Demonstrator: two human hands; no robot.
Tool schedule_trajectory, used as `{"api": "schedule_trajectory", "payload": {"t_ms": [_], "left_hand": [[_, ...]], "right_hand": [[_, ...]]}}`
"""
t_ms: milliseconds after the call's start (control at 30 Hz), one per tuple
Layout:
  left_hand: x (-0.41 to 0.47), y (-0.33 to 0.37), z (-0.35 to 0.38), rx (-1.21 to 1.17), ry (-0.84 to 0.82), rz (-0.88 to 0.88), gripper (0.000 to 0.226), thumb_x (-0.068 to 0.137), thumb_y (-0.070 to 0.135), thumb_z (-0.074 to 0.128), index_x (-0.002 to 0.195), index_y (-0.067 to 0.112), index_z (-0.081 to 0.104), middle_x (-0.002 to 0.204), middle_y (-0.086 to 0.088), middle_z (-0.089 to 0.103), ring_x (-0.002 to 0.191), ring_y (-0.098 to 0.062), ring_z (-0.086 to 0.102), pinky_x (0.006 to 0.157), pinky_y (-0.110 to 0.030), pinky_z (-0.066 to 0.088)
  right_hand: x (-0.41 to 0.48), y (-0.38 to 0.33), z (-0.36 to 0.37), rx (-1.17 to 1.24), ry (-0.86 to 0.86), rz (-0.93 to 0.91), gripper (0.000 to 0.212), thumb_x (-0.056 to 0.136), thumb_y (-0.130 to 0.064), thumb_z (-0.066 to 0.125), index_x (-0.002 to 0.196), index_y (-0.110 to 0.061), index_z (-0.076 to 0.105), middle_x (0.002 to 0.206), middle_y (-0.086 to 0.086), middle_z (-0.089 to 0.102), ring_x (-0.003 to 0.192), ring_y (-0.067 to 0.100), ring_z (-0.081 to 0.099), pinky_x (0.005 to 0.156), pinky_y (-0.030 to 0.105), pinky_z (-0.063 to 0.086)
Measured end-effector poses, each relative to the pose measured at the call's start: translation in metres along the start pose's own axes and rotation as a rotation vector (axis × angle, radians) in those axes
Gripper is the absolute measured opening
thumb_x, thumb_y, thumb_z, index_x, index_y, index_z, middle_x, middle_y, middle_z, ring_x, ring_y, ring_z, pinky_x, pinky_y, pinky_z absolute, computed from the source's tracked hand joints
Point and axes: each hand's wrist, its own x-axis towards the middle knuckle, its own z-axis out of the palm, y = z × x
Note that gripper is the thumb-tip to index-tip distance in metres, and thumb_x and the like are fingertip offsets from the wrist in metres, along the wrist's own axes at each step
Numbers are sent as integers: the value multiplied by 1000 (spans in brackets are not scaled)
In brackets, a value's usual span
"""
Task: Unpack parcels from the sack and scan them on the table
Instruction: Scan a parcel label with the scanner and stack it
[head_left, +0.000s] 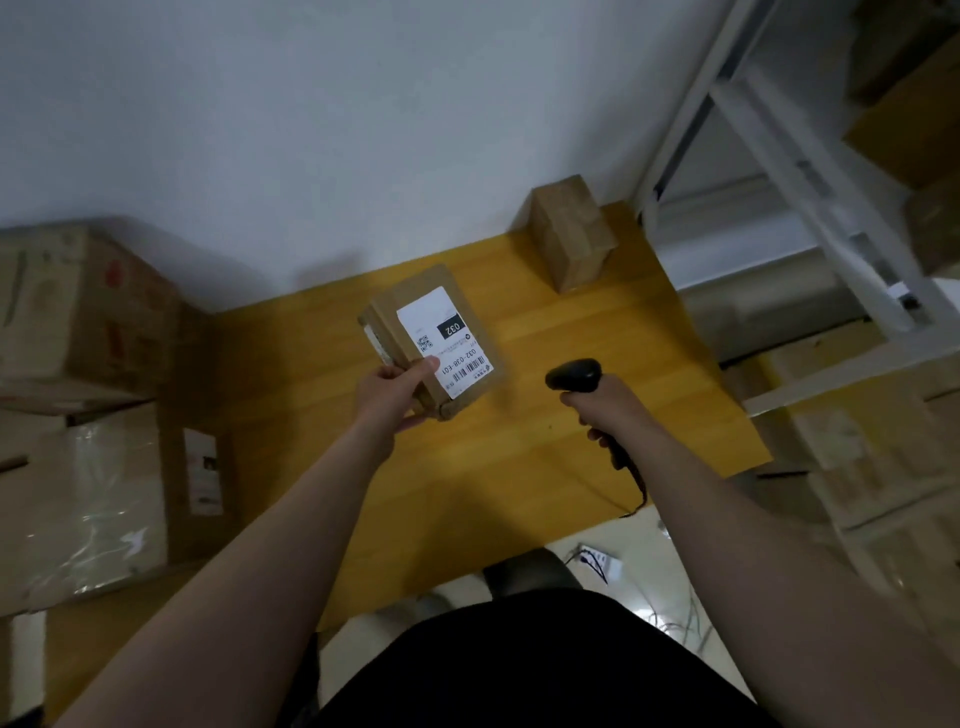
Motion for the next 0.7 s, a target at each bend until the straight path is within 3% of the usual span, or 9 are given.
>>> {"api": "schedule_trajectory", "payload": {"t_ms": [133,267,367,600,700], "left_hand": [[24,-9,30,33,-16,-109,49,82,38,86,114,9,64,112,-3,73,103,-21,71,69,-38,61],[44,-14,53,88,-27,-150,44,80,39,87,105,12,62,110,-2,74,103,-20,71,67,-37,61],[54,-18,65,129,-22,-154,45,79,40,87,99,14,56,111,-2,74,103,-20,71,70,-39,61],[53,-20,73,174,-25,-150,44,81,42,86,89,18,50,111,-1,70,102,-20,69,77,-44,62],[44,-24,69,170,-38,-145,45,80,40,87,94,15,52,112,-3,71,102,-21,69,81,-45,62]], "right_hand": [[47,26,-2,94,-38,181,32,101,-36,62,106,-4,62,93,18,68,68,32,63,63,42,53],[85,36,0,198,-75,275,21,102,-27,59,105,-7,56,94,18,64,75,35,63,81,53,58],[106,39,0,224,-109,337,19,102,-24,62,107,-7,54,95,17,60,82,36,62,88,54,57],[118,44,5,168,-65,376,21,102,-9,60,121,-3,53,103,18,57,103,40,61,91,53,53],[113,44,7,121,-29,384,26,103,-3,53,129,-2,53,94,15,54,85,33,57,81,50,53]]}}
